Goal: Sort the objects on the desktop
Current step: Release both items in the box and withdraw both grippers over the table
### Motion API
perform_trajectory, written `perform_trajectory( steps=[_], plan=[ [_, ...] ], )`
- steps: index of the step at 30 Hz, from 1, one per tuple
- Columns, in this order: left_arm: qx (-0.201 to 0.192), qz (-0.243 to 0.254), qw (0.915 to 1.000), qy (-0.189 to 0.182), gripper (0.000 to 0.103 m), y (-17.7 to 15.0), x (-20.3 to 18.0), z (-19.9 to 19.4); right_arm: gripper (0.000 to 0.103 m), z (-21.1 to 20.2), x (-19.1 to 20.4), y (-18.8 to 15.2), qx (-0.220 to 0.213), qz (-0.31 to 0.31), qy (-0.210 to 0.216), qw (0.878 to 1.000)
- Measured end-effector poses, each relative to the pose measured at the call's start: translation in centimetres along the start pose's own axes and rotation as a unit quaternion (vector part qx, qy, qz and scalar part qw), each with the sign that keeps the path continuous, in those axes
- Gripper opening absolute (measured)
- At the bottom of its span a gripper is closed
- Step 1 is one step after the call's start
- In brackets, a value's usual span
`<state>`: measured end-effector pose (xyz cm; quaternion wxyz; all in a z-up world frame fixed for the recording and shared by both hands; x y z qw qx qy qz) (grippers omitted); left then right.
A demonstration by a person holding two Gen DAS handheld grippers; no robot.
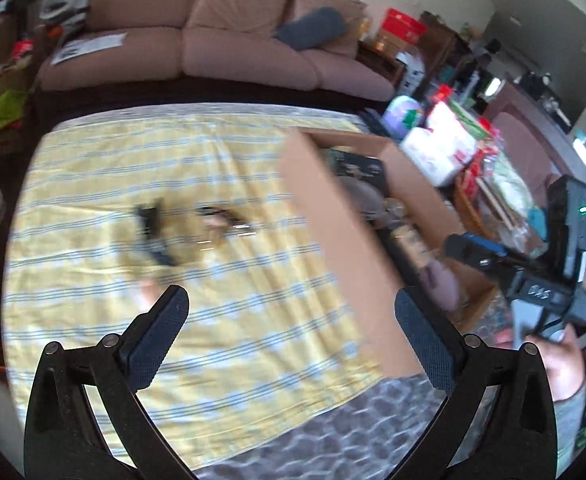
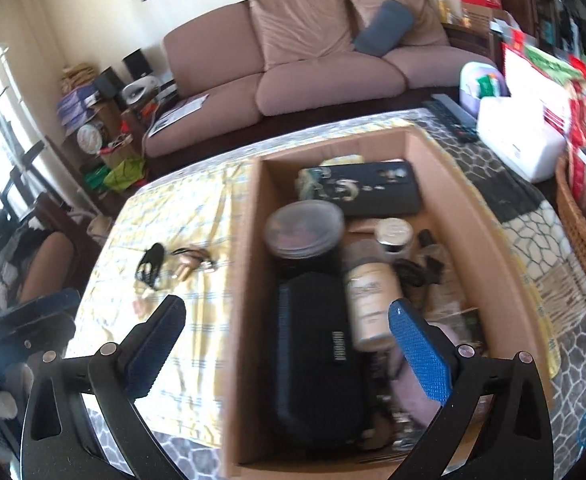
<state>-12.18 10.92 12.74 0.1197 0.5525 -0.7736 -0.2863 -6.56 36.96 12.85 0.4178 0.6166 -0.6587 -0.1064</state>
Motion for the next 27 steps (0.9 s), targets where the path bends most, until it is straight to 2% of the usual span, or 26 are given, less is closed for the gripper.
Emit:
perform_trajectory(
  steps=[7,12,16,22,25,27],
  plan=[
    [-0.002,-0.025,0.9985,0.049,0.103,-1.7,8.1,0.0,0.103,3.4,5.6,0.3,0.016,-0.039,0.021,0.999],
    [0.011,-0.021,0.9974,0.068,0.103,-3.1,11.0,3.3,0.103,6.3,8.7,0.3,0.027,-0.052,0.043,0.997],
    [0.023,0.014,0.9975,0.066,0.103,-3.7,10.6,6.6,0.103,8.7,10.5,0.2,0.037,-0.062,0.053,0.996],
    [0.007,0.13,0.9874,0.09,0.102,-3.2,8.7,11.0,0.103,11.1,10.8,-0.2,0.047,-0.061,0.067,0.995],
    [0.002,0.151,0.9853,0.08,0.094,-2.9,8.1,12.2,0.103,11.9,10.3,0.2,0.044,-0.05,0.074,0.995],
    [0.009,0.157,0.9854,0.065,0.081,-2.8,7.9,13.3,0.103,12.1,10.0,0.7,0.034,-0.042,0.08,0.995]
  ],
)
Point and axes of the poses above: each gripper's, at about its wrist camera, not at the fingertips, and z roughly the way its jaws point, x to its left, y to its top, the point moved 4 cm from there along z, roughly the way its jaws point, and after that the axes turned 14 degrees about y, right-handed, at the moved point
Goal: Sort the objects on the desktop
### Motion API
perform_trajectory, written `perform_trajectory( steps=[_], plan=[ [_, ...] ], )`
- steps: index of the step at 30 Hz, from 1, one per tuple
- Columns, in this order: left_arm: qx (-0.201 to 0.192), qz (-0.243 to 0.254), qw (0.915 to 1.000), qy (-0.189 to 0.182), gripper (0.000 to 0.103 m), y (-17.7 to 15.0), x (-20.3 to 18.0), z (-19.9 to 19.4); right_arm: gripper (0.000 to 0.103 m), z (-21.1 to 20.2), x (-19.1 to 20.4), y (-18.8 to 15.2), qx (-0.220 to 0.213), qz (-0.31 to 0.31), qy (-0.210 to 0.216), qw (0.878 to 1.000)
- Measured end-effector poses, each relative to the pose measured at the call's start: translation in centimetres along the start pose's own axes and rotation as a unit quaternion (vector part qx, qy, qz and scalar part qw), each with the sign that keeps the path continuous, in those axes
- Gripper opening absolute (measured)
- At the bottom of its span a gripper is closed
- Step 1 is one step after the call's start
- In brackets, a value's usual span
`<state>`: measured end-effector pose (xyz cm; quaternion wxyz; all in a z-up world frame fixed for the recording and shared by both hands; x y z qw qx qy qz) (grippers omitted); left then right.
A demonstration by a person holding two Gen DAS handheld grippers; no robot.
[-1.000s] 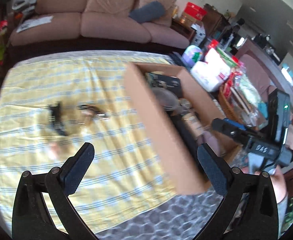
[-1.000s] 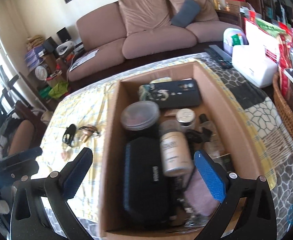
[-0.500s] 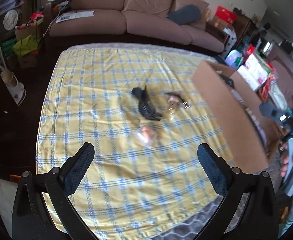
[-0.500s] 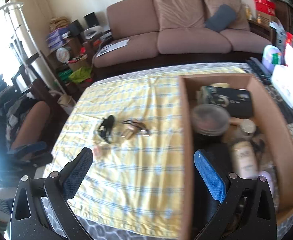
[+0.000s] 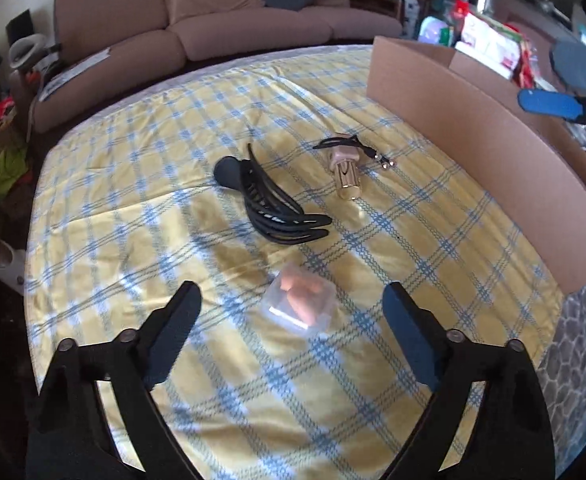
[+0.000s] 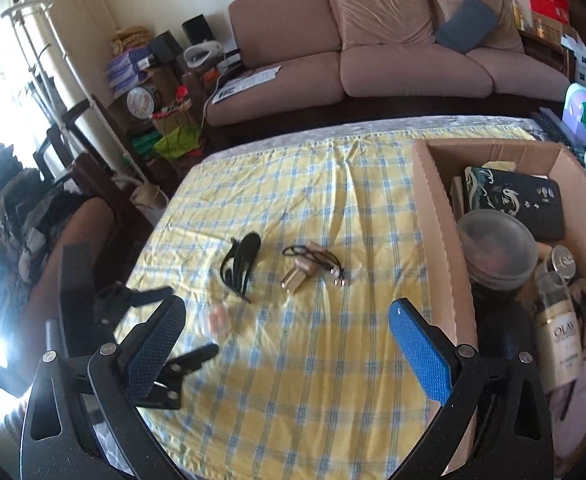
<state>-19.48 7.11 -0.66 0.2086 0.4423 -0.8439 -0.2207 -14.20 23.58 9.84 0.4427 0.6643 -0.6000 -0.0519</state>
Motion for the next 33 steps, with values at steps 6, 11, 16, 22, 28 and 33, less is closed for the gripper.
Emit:
perform_trajectory(
  steps=[6,11,16,22,28,33],
  plan=[
    [0.009,0.016,0.9998,-0.009,0.042,-0.1,-0.1,1.6,0.103,0.1,-1.4,1.2,-0.035,0.038,0.034,0.998],
    [0.023,-0.041,0.998,-0.043,0.04,-0.1,1.9,1.3,0.103,1.5,-1.5,1.4,-0.009,0.013,0.011,1.0],
    [0.02,-0.086,0.9937,-0.07,0.04,0.2,3.3,0.0,0.103,3.8,-1.6,1.1,0.008,0.014,0.016,1.0],
    [0.002,-0.124,0.9871,-0.101,0.04,1.2,4.8,-2.4,0.102,8.4,-1.5,1.1,0.044,-0.021,-0.019,0.999],
    [0.0,-0.151,0.9819,-0.115,0.04,1.9,6.3,-2.7,0.102,12.1,-3.1,2.6,0.103,-0.052,-0.066,0.991],
    [0.0,-0.164,0.9795,-0.116,0.04,2.1,7.0,-2.4,0.083,13.5,-4.7,3.8,0.116,0.016,-0.042,0.992]
  ],
)
Point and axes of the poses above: each gripper's, at about its wrist camera, not at the fingertips, and z roughly the way its jaws point, x to its left, y to its top, the point moved 4 cm from there along z, roughly the way its jaws point, and after that the axes turned 14 degrees about y, right-handed, at the moved point
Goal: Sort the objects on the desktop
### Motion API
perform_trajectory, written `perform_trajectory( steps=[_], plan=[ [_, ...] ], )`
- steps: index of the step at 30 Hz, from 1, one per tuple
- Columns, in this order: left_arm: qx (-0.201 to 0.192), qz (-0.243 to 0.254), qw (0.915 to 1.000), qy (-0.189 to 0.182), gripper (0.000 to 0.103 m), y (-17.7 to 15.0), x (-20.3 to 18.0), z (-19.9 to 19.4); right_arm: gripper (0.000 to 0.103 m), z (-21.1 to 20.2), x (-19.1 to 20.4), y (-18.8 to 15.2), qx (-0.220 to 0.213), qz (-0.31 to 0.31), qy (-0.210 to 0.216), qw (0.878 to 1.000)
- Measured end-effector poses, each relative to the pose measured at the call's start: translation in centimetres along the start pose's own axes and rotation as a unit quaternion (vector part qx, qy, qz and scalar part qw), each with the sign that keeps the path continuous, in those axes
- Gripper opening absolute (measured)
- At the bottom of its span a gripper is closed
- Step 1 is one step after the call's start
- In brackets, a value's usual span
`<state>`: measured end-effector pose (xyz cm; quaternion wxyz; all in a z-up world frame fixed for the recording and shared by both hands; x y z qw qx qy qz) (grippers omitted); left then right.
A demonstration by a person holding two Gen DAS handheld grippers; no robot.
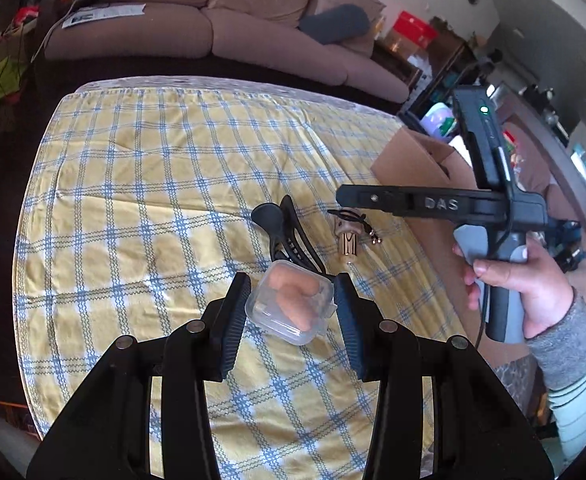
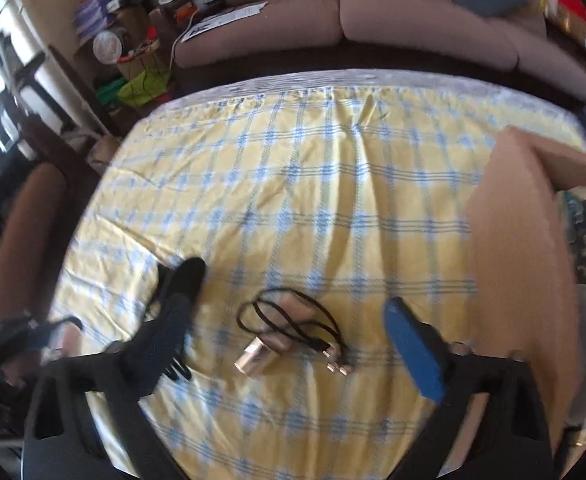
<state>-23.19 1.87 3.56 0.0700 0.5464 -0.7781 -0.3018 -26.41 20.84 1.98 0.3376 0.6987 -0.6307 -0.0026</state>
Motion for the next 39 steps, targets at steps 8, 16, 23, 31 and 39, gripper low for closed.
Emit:
perform_trajectory(
  steps=[8,16,23,31,39],
  plan=[
    [-0.001,0.0,1.0,-0.006,0.04,0.0,0.1,-0.2,0.044,1.9,-1.1,0.5,0.031,0.033,0.012,0.999],
    [-0.003,0.003,0.9999,-0.014,0.04,-0.1,-0.6,-0.6,0.043,0.1,-1.0,-4.1,0.042,0.072,0.071,0.994],
    [-0.006,0.013,0.9997,-0.02,0.04,-0.2,-1.6,-1.2,0.057,-1.9,2.5,-6.5,0.071,-0.001,0.049,0.996],
    [-0.005,0.01,0.9997,-0.02,0.04,-0.1,-1.4,-1.0,0.069,-3.6,2.3,-3.5,0.007,-0.023,-0.008,1.0],
    [-0.005,0.009,0.9997,-0.021,0.04,-0.1,-1.4,-1.0,0.069,-0.2,0.7,-4.6,0.012,0.041,0.004,0.999]
  ],
)
Point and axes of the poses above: each gripper's, at about its wrist camera, not at the fingertips, and z roughly the way its jaws point, x to its left, y to its top, the point moved 4 cm from there along z, roughly the way its jaws point, and after that the axes turned 14 degrees about y, right-handed, at the moved point
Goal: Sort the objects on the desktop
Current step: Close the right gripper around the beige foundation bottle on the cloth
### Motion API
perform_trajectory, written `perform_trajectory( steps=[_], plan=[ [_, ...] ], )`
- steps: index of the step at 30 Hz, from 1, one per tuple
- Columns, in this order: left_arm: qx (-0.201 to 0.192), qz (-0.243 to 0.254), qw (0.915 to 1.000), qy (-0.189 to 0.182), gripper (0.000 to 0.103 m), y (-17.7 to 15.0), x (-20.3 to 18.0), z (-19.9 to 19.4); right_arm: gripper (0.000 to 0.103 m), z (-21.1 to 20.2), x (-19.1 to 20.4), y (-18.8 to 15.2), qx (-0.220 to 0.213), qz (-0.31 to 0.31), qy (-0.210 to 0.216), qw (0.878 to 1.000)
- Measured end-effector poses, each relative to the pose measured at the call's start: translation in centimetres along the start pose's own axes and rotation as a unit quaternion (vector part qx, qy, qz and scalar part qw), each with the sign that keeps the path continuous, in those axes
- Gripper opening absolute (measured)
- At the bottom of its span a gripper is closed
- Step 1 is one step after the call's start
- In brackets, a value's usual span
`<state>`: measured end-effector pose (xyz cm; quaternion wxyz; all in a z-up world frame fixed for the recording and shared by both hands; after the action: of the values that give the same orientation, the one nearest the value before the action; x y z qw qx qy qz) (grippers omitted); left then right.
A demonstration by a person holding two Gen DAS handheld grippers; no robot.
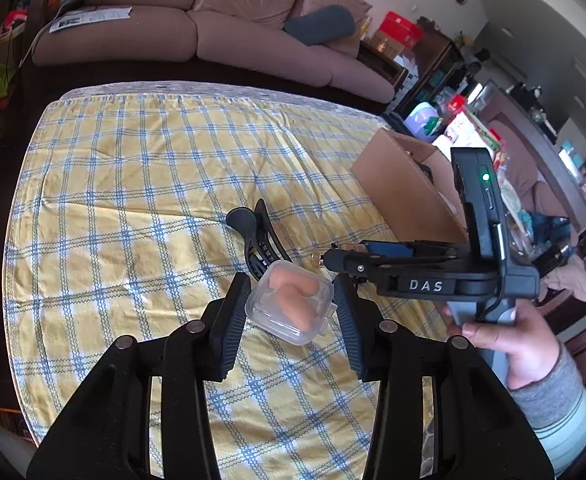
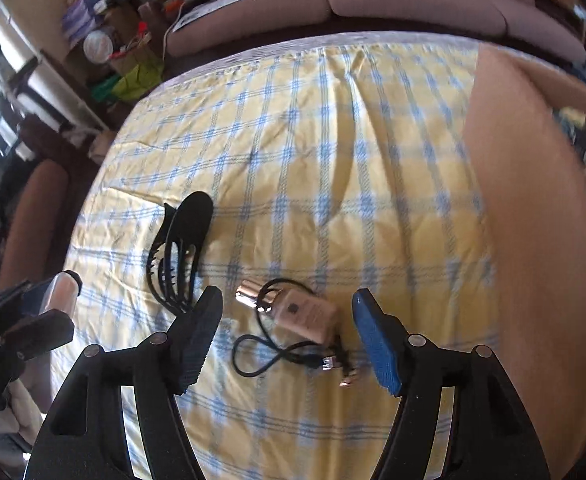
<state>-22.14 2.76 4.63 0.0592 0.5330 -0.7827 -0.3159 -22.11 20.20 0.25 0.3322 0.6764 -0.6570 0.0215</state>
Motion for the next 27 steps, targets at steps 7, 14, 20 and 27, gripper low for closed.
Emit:
perform_trajectory(
  steps=[7,14,20,27],
  plan=[
    [-0.001,-0.003,1.0,0.0,0.04,-0.1,0.1,-0.1,0.069,-0.9,0.3,-0.7,-0.017,-0.014,-0.02,1.0],
    [-0.001,-0.003,1.0,0.0,0.04,0.1,0.0,0.1,0.072,-1.9,0.5,-0.5,-0.042,-0.015,-0.023,0.999],
    [0.0,0.0,1.0,-0.001,0.04,0.0,-0.2,0.1,0.084,1.1,0.6,-0.6,-0.044,0.016,-0.052,0.998],
    [0.0,-0.007,1.0,-0.004,0.04,0.3,0.5,0.0,0.063,1.5,0.6,-1.0,-0.037,-0.044,-0.098,0.993]
  ],
)
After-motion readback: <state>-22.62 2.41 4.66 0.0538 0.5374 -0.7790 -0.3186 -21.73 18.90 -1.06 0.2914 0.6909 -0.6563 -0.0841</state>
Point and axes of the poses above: each gripper's, at about its wrist camera, not at the fingertips, and z roughly the way its jaws point, x to its left, y to its top, the point moved 4 cm from there along z, roughly the way its jaws point, and after that the axes turned 14 degrees about y, right-handed, at the moved point
